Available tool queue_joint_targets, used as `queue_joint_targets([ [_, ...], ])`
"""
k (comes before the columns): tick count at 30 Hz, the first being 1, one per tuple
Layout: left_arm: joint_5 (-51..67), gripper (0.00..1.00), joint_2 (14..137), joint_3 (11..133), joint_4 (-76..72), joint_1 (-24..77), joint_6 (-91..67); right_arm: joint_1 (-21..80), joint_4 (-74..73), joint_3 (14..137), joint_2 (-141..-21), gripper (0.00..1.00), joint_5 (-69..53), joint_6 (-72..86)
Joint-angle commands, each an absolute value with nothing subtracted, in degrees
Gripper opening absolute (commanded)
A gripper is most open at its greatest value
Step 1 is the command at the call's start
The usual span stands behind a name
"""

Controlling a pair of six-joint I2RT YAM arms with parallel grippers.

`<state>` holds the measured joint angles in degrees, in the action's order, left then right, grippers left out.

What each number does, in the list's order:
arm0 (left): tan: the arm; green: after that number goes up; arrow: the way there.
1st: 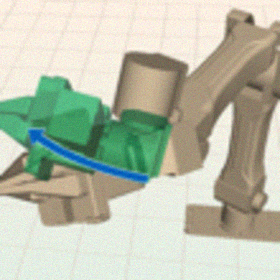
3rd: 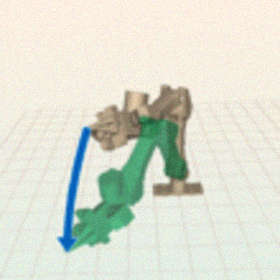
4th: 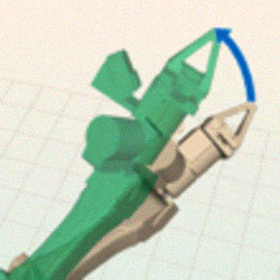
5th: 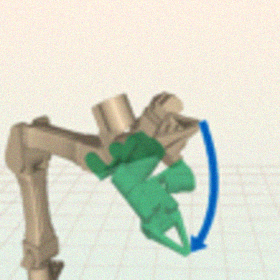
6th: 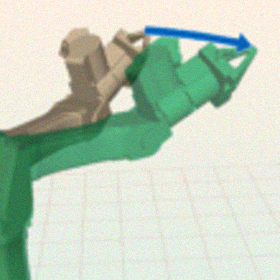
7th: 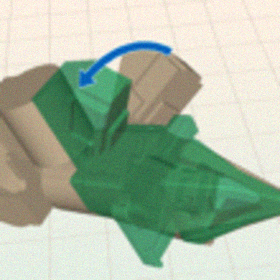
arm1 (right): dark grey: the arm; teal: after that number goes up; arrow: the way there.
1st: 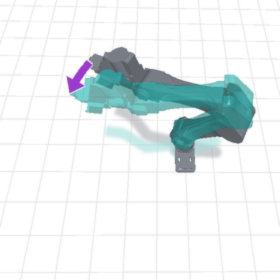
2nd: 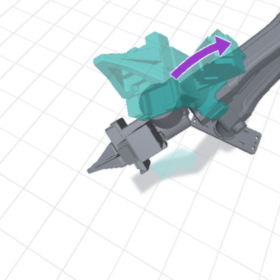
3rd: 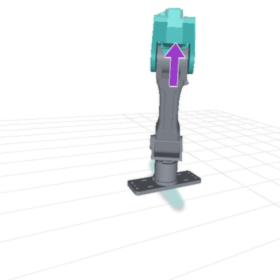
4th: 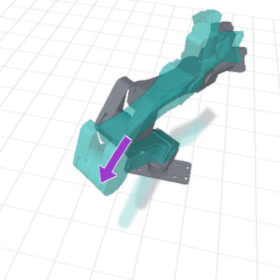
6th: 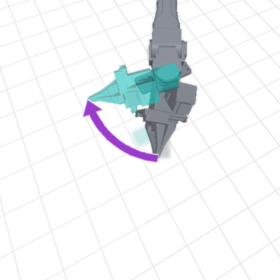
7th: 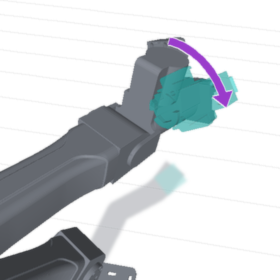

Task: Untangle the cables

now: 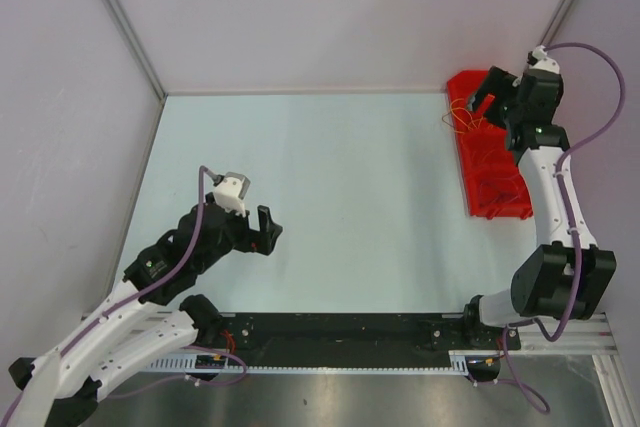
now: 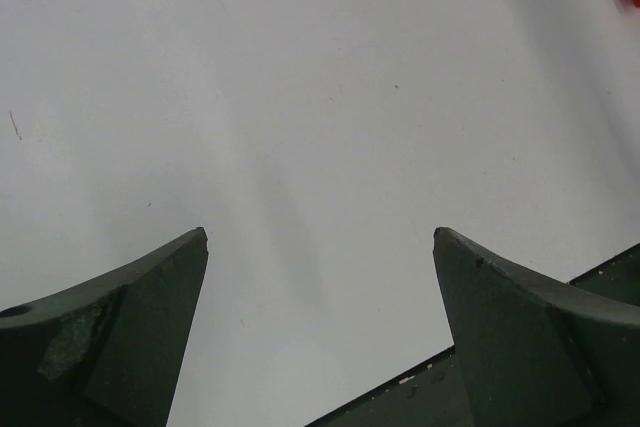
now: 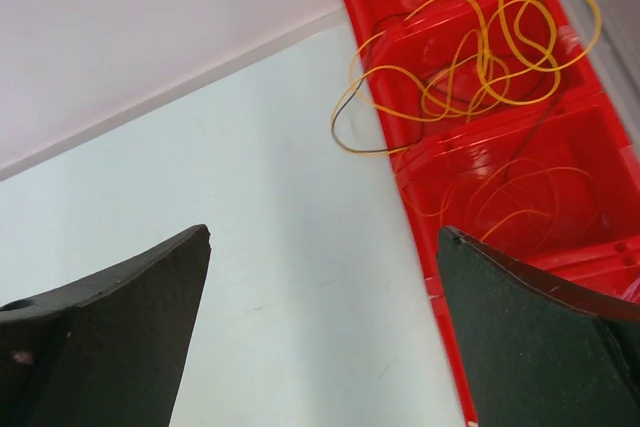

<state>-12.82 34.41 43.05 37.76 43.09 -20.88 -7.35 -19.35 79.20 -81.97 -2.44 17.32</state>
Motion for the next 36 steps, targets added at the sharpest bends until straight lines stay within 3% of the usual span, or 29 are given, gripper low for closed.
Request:
queue_joint_targets([
  [1, -12.22, 1.0, 33.75, 42.89, 35.68, 42.71, -20.04, -3.53, -22.14, 80.95, -79.02, 1.0, 0.0, 16.61],
  [9, -13.44, 1.0, 33.66, 42.89, 35.95, 42.71, -20.3, 6.31, -23.82, 77.7, -72.97, 1.0, 1.5, 15.74],
  [14, -14.85, 1.0, 32.96, 42.89, 36.12, 42.63, -20.65, 13.71, -13.47, 64.44, -66.8, 1.0, 3.15, 13.97],
  [17, -15.2, 1.0, 32.61, 42.98, 36.3, 42.63, -20.74, 13.71, -13.44, 60.29, -68.2, 1.0, 8.87, 21.17],
  [20, -15.73, 1.0, 32.26, 43.07, 36.47, 42.63, -20.83, 12.92, -16.44, 58.98, -66.19, 1.0, 4.85, 17.77],
  [30, -16.17, 1.0, 32.61, 43.07, 36.39, 42.63, -21.18, 8.79, -14.68, 46.41, -55.99, 1.0, 15.2, 15.82],
  [36, -16.08, 1.0, 32.52, 42.98, 36.39, 42.63, -21.09, 5.81, -2.66, 35.07, -56.24, 1.0, 23.47, 17.47],
])
